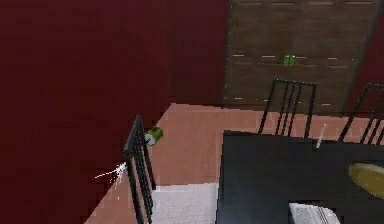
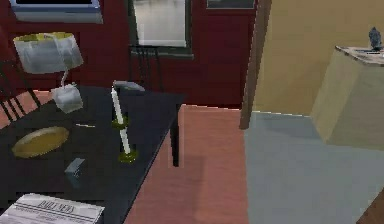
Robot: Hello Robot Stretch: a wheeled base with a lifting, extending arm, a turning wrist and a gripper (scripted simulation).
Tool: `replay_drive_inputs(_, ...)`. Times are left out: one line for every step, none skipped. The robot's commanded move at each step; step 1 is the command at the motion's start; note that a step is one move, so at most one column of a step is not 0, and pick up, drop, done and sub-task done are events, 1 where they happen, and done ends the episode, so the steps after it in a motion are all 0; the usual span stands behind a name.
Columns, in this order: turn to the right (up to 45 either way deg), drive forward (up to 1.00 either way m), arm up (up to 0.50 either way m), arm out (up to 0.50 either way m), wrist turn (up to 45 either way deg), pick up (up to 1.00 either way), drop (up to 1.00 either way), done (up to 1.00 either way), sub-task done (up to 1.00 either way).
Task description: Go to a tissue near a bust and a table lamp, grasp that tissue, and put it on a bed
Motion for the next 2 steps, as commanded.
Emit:
replay_drive_inputs(45.0, 0.00, 0.00, 0.00, 0.0, 0.00, 0.00, 0.00, 0.00)
replay_drive_inputs(-45.0, 0.00, 0.00, 0.00, 0.0, 0.00, 0.00, 0.00, 0.00)
